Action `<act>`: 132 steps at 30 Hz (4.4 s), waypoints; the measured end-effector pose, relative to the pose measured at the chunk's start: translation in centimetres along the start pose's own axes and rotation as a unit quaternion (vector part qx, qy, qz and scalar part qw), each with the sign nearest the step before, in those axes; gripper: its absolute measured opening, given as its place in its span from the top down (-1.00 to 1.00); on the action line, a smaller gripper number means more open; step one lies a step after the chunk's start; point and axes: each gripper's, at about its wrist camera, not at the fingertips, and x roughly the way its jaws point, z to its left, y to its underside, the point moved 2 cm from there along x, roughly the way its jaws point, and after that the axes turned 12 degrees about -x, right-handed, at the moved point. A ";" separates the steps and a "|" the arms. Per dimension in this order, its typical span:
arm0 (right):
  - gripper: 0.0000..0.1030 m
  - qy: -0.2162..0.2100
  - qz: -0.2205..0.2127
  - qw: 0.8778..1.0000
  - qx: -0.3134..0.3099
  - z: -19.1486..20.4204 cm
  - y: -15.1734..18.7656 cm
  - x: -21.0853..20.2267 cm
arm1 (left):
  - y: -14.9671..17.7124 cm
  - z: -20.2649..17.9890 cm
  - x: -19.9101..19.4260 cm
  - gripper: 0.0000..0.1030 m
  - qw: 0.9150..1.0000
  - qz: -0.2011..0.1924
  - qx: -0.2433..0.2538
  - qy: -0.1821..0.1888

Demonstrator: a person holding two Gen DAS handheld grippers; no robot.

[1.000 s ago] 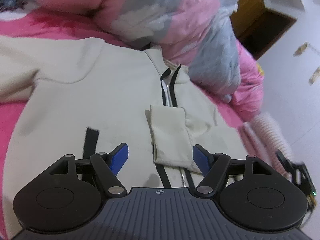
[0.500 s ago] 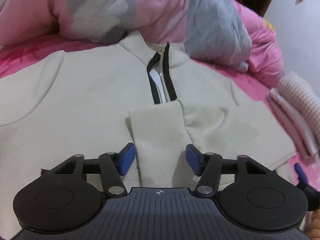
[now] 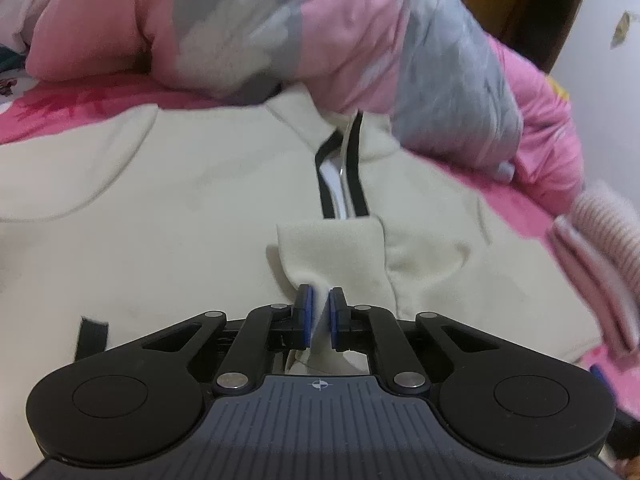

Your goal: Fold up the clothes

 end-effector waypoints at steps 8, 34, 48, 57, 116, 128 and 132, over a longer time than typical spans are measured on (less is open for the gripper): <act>-0.06 0.004 0.001 1.000 -0.002 0.0 0.0 0.2 | -4.5 1.4 -2.9 0.87 0.996 -0.088 -0.009 -0.002; -0.07 0.016 0.008 1.000 -0.016 0.4 0.3 0.6 | -5.8 7.3 0.8 0.88 0.991 -0.081 0.007 -0.107; -0.07 0.017 0.011 1.000 -0.017 0.3 0.2 0.5 | -5.7 7.6 1.0 0.70 0.987 -0.050 0.017 -0.149; -0.07 0.027 0.016 0.999 -0.029 0.7 0.4 0.6 | -5.7 3.9 0.0 0.65 0.992 -0.056 0.059 -0.098; 0.67 0.349 0.184 0.758 -0.518 9.8 -1.1 15.0 | -4.0 8.4 3.3 0.52 0.999 -0.041 -0.034 0.006; 0.66 0.360 0.186 0.779 -0.478 7.1 -5.7 20.7 | -4.1 8.9 3.3 0.52 0.998 -0.041 -0.049 0.018; 0.66 0.384 0.214 0.787 -0.433 2.6 -6.4 22.3 | -4.1 9.0 3.2 0.52 0.998 -0.041 -0.053 0.020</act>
